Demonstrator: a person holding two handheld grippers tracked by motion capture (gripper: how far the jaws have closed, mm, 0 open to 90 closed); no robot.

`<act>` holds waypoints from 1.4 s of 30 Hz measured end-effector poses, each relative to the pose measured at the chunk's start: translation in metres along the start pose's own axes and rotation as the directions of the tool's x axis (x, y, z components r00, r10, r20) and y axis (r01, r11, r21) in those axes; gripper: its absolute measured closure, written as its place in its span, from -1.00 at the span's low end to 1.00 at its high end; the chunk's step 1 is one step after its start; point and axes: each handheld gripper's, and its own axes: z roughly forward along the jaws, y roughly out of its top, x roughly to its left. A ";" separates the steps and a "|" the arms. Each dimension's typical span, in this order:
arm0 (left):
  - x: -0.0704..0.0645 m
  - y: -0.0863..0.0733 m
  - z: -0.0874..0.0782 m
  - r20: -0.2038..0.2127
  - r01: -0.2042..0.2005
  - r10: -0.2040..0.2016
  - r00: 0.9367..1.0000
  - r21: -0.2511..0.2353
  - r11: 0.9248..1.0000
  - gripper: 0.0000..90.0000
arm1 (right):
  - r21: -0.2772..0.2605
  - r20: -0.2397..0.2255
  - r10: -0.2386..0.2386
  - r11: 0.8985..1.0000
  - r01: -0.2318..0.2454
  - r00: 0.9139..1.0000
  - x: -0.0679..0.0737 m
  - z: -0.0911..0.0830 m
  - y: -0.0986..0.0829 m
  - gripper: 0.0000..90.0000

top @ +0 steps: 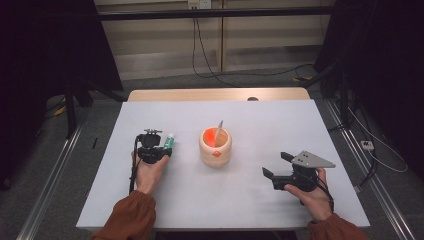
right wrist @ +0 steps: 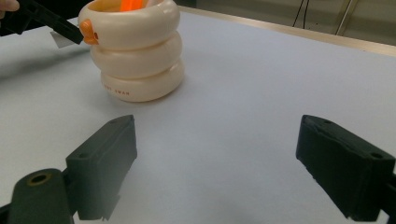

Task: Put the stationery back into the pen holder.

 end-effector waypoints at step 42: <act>0.002 -0.043 -0.078 0.354 -0.207 0.238 0.905 -0.124 0.970 0.46 | 0.033 -0.059 -0.055 0.998 0.057 0.997 0.013 0.008 0.000 -0.87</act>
